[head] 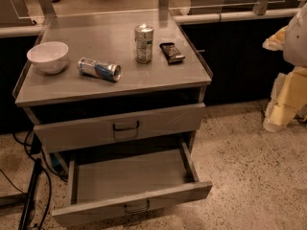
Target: Close middle drawer
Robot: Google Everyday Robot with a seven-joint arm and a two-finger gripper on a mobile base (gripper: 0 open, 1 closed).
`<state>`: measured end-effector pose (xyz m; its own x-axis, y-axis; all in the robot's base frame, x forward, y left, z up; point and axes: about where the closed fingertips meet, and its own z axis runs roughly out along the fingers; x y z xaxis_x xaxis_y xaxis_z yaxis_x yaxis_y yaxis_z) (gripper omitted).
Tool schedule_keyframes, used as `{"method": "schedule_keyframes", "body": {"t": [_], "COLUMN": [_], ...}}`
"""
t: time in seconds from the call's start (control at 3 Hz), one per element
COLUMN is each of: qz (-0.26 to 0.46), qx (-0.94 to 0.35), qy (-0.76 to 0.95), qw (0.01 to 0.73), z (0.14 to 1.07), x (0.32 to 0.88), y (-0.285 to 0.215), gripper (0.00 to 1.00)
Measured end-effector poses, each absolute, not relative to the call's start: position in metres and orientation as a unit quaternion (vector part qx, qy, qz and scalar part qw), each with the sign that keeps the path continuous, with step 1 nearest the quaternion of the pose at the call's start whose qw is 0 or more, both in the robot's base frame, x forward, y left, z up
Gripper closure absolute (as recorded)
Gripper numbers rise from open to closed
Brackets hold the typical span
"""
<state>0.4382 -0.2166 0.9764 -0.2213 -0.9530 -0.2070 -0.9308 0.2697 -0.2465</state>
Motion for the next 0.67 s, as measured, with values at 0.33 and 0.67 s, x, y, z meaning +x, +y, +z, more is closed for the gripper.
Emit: {"method": "schedule_keyframes", "body": {"t": [0.33,0.67], "qz": [-0.035,-0.035], "qx": [-0.603,-0.603], "qy": [0.781,0.781], "qw": [0.159,0.159], "z": [0.9764,0.9765], "x": [0.4382,0.4382], "y": [-0.2166,-0.2166], "gripper": [0.0,0.1]}}
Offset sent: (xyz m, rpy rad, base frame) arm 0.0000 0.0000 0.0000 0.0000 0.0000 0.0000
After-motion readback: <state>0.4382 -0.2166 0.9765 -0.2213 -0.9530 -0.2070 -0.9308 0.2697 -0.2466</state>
